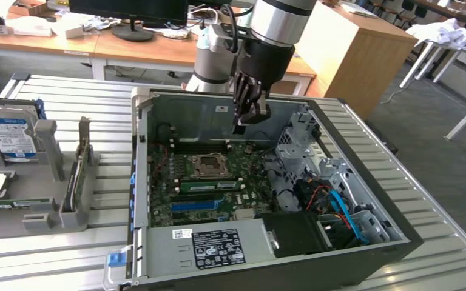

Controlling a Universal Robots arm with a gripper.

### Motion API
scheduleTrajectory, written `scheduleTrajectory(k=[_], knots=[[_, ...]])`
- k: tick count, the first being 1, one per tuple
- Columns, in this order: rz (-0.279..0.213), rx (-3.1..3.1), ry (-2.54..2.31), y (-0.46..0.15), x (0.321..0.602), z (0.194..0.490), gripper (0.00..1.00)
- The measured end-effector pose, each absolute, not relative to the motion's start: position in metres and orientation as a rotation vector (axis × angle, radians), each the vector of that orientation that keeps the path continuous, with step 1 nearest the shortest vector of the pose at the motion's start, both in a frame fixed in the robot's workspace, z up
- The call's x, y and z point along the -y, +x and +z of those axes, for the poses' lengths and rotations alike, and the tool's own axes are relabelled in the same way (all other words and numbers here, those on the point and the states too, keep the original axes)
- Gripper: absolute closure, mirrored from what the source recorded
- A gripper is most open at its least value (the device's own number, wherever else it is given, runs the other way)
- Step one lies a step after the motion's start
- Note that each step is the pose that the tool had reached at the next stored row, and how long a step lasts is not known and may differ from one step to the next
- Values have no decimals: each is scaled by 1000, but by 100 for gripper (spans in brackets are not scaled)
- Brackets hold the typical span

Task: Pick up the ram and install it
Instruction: 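Press down the ram until it locks into place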

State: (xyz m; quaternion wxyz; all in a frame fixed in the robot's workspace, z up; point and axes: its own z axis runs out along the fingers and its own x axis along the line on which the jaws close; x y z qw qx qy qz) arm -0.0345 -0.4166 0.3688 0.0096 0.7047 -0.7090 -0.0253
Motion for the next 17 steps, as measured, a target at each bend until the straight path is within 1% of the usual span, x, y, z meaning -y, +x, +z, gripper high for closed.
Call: scheduleTrajectory(k=[17], knots=[[-79, 2214, 2200, -20, 417, 369, 89]])
